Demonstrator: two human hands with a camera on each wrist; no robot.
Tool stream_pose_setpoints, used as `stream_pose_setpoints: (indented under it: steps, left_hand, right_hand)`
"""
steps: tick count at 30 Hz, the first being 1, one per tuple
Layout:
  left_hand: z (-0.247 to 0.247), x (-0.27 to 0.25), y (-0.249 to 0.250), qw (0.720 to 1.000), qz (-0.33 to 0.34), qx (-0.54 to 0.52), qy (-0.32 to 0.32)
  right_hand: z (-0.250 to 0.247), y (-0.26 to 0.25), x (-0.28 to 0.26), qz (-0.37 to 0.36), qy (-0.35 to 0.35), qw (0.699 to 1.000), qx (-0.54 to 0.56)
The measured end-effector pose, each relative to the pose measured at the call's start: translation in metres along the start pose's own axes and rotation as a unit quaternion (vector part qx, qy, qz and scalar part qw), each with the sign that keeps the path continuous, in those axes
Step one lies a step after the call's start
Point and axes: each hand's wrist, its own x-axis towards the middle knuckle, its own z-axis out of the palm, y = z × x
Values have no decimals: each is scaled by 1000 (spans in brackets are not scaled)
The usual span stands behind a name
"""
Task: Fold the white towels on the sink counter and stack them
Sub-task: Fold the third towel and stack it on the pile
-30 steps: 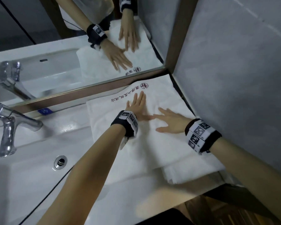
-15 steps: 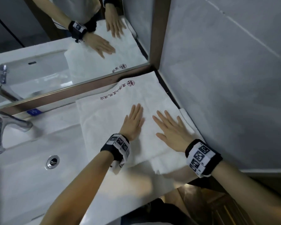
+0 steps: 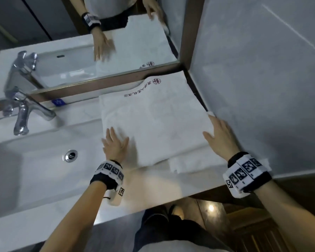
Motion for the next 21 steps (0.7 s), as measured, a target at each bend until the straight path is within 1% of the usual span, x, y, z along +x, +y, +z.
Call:
stream_pose_setpoints:
  steps: [2, 3, 5, 7, 9, 10, 11, 13, 15, 17, 18, 19, 21]
  left_hand:
    - [-5, -11, -26, 993, -68, -97, -16]
    - [-7, -15, -37, 986, -111, -125, -27]
    - [-10, -19, -57, 973, -180, -131, -56]
    - [-11, -21, -74, 963, -204, -153, -86]
    - [-13, -27, -85, 948, -210, -223, -88]
    - [-14, -30, -88, 943, -206, -250, -79]
    - [-16, -33, -90, 943, -194, -261, -67]
    - [-23, -40, -91, 949, -151, -271, -51]
    - [-32, -47, -88, 946, -101, -304, -44]
    - [-43, -54, -81, 940, -52, -335, -45]
    - [-47, -56, -78, 939, -30, -339, -54]
    - [-51, -58, -75, 942, -5, -328, -67]
    - [-54, -59, -71, 964, 56, -244, -87]
  right_hand:
    - [-6, 4, -2, 25, -13, 999, 18]
    - [-7, 6, -1, 37, -20, 999, 16]
    - [-9, 9, 1, 59, -35, 998, 18]
    - [-10, 12, 4, 72, -41, 996, 37]
    - [-11, 13, 7, 71, -39, 995, 66]
    - [-11, 13, 7, 70, -38, 993, 81]
    - [-10, 13, 8, 72, -40, 992, 94]
    - [-11, 13, 8, 76, -47, 990, 108]
    - [-13, 13, 9, 73, -57, 987, 133]
    - [-18, 13, 8, 50, -86, 984, 150]
    - [-19, 12, 8, 28, -102, 985, 138]
    - [-20, 12, 7, 4, -111, 987, 119]
    - [-19, 12, 3, -32, -95, 991, 88]
